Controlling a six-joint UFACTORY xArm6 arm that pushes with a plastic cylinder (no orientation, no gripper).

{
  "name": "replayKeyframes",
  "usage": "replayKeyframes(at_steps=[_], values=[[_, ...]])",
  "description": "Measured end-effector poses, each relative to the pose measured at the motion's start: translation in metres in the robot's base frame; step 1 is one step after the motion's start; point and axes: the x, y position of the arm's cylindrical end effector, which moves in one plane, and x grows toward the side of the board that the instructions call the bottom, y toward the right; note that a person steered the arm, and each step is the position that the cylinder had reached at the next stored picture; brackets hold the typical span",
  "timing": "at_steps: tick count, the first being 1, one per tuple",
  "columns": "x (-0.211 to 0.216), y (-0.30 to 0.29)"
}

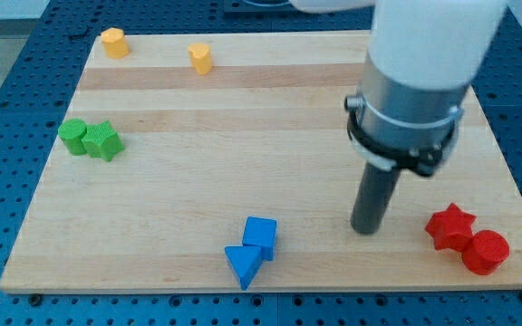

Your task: Push the blue cube left and up

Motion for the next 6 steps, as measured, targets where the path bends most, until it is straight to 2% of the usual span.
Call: replayKeyframes(at_steps=[1,2,5,6], values=[[0.026,-0.03],[0.027,-0.076],[-0.021,-0.196],[-0.045,-0.214]])
